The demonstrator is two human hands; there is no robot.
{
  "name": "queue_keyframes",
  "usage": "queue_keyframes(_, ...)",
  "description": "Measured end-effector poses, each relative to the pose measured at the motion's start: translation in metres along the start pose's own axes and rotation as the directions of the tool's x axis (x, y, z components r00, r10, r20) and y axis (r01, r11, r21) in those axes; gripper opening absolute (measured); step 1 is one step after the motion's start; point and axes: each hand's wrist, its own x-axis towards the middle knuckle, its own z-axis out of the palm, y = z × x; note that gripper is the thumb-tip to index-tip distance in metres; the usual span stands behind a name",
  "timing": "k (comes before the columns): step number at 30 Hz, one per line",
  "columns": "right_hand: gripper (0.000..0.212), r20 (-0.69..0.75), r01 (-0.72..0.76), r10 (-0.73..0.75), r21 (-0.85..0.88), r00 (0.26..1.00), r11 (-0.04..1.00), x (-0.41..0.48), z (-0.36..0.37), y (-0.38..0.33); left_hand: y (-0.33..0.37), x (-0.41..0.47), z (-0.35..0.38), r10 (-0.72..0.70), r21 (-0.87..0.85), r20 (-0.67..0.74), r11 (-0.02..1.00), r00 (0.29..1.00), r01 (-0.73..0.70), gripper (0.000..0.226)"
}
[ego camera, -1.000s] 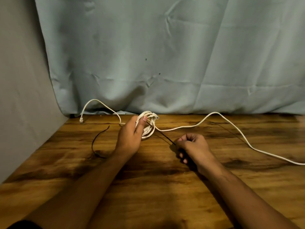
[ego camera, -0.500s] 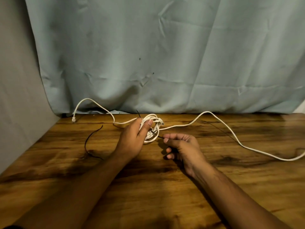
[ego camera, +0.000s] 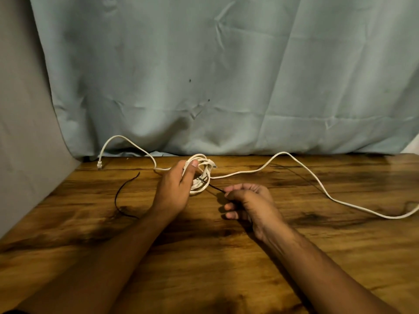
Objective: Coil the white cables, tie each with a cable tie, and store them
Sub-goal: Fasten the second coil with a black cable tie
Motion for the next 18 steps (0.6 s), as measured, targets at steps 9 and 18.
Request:
queue_keyframes(9, 0.012, -0.098, 0.114, -0.115, -0.023, 0.988, 0.993, 0.0, -0.016, -0.018, -0.021, 0.014, -0.013, -0.204, -0.086, -0.215, 0.978, 0.955, 0.19, 0.042)
queue_keyframes(18, 0.013, -0.029, 0.056, -0.058, -0.082, 0.998, 0.995, -0.005, -0.011, -0.015, -0.011, 0.009, -0.015, -0.074, 0.014, -0.25, 0.997, 0.965, 0.08, 0.043)
